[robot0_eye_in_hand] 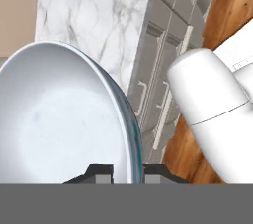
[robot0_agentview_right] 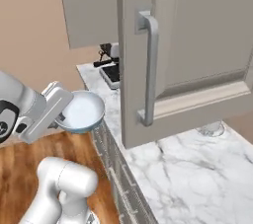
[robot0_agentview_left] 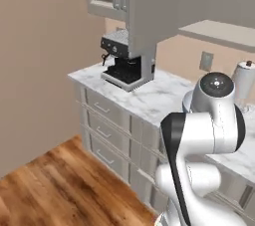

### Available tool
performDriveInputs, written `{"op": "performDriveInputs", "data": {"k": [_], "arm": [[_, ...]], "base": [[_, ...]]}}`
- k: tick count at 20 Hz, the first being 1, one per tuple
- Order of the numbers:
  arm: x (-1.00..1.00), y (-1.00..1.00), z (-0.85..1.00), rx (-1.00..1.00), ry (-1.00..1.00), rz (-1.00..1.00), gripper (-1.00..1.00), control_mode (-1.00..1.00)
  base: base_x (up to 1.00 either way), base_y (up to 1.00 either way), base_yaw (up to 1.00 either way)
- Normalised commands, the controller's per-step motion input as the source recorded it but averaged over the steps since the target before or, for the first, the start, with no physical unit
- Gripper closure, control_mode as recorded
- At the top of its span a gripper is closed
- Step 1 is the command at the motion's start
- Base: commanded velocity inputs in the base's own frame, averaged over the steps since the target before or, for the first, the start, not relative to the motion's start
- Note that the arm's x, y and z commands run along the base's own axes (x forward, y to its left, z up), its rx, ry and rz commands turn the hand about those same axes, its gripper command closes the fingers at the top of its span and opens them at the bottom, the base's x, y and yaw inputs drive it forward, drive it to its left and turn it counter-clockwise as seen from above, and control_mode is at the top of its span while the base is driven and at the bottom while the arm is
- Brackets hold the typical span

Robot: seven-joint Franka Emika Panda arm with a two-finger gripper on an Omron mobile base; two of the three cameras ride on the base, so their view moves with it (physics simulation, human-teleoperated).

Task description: Take the smaller bowl and place it next to the appetizer plate on the dining counter , and place the larger bowl next to the plate with cooked food.

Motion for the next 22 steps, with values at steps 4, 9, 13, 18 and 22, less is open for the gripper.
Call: {"op": "performDriveInputs", "data": {"k": [4,9,13,18,22], "arm": [[0.00,0.00,0.00,0.00,0.00,0.00,1.00,1.00],[0.00,0.00,0.00,0.00,0.00,0.00,1.00,1.00],[0.00,0.00,0.00,0.00,0.00,0.00,1.00,1.00],[0.00,0.00,0.00,0.00,0.00,0.00,1.00,1.00],[0.00,0.00,0.00,0.00,0.00,0.00,1.00,1.00]], "base": [[-0.19,0.03,0.91],[-0.20,0.16,0.89],[-0.01,0.22,0.78],[0.00,0.02,0.82],[0.01,0.00,0.81]]}}
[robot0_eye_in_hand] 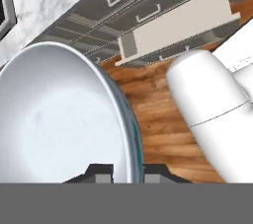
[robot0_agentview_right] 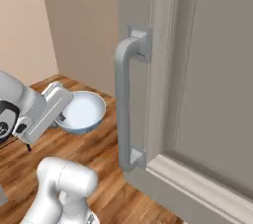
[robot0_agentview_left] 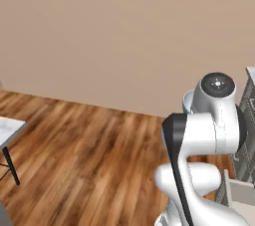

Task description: Take the smaller bowl and place it next to the appetizer plate on the dining counter , and place the larger bowl next to the plate with cooked food.

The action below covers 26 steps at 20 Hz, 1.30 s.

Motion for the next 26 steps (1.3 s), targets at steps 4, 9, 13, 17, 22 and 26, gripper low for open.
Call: {"op": "performDriveInputs", "data": {"k": [4,9,13,17,22,26], "arm": [[0.00,0.00,0.00,0.00,0.00,0.00,1.00,1.00],[0.00,0.00,0.00,0.00,0.00,0.00,1.00,1.00],[0.00,0.00,0.00,0.00,0.00,0.00,1.00,1.00],[0.00,0.00,0.00,0.00,0.00,0.00,1.00,1.00],[0.00,0.00,0.00,0.00,0.00,0.00,1.00,1.00],[0.00,0.00,0.00,0.00,0.00,0.00,1.00,1.00]], "base": [[0.06,0.00,0.80],[0.81,-0.02,0.63],[1.00,-0.29,0.60],[1.00,-0.33,0.58],[1.00,-0.62,0.48],[0.96,-0.76,0.51]]}}
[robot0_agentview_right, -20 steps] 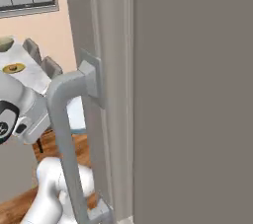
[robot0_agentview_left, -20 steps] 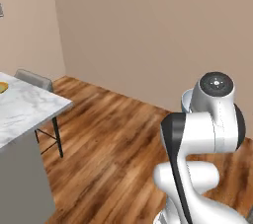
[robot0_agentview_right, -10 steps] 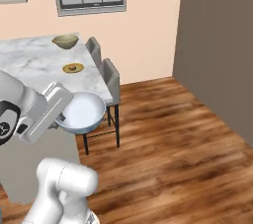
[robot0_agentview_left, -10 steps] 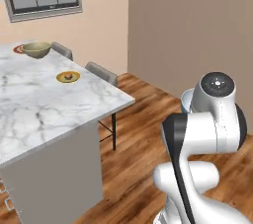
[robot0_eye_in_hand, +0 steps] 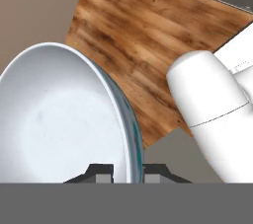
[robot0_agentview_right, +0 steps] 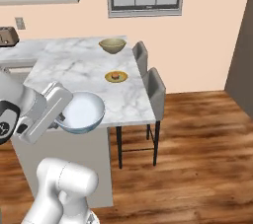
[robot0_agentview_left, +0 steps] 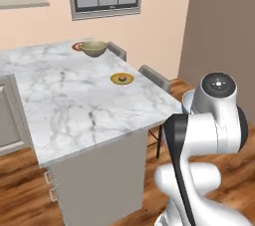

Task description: Take the smaller bowl and place it next to the appetizer plate on the dining counter , and place the larger bowl next to the plate with cooked food.

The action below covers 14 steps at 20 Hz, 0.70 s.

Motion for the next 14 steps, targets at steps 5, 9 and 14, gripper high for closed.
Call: {"op": "performDriveInputs", "data": {"k": [5,9,14], "arm": [[0.00,0.00,0.00,0.00,0.00,0.00,1.00,1.00],[0.00,0.00,0.00,0.00,0.00,0.00,1.00,1.00],[0.00,0.00,0.00,0.00,0.00,0.00,1.00,1.00]], "base": [[0.66,-0.91,0.49],[0.69,-1.00,0.39],[0.89,-1.00,0.26]]}}
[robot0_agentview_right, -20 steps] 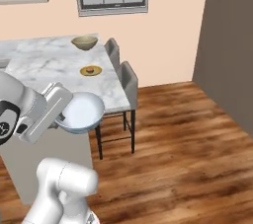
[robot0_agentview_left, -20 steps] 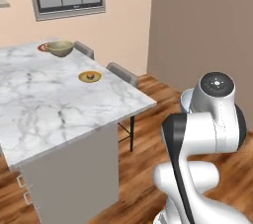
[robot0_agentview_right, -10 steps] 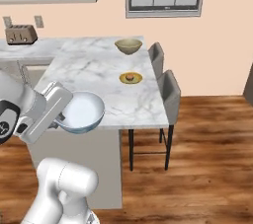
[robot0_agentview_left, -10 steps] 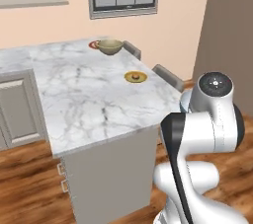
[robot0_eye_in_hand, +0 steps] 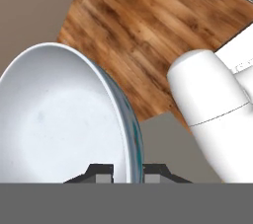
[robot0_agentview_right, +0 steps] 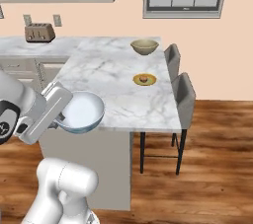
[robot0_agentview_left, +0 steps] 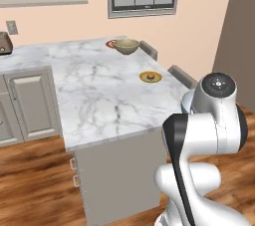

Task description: Take the smaller bowl and place it next to the appetizer plate on the dining counter , and place the larger bowl next to the plate with cooked food.

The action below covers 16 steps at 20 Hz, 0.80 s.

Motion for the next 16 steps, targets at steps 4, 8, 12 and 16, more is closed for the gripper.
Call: {"op": "performDriveInputs", "data": {"k": [4,8,12,16], "arm": [[0.00,0.00,0.00,0.00,0.00,0.00,1.00,1.00],[0.00,0.00,0.00,0.00,0.00,0.00,1.00,1.00],[0.00,0.00,0.00,0.00,0.00,0.00,1.00,1.00],[0.00,0.00,0.00,0.00,0.00,0.00,1.00,1.00]], "base": [[1.00,-1.00,0.16],[1.00,-1.00,0.09],[1.00,-0.57,0.36],[1.00,-0.30,0.53]]}}
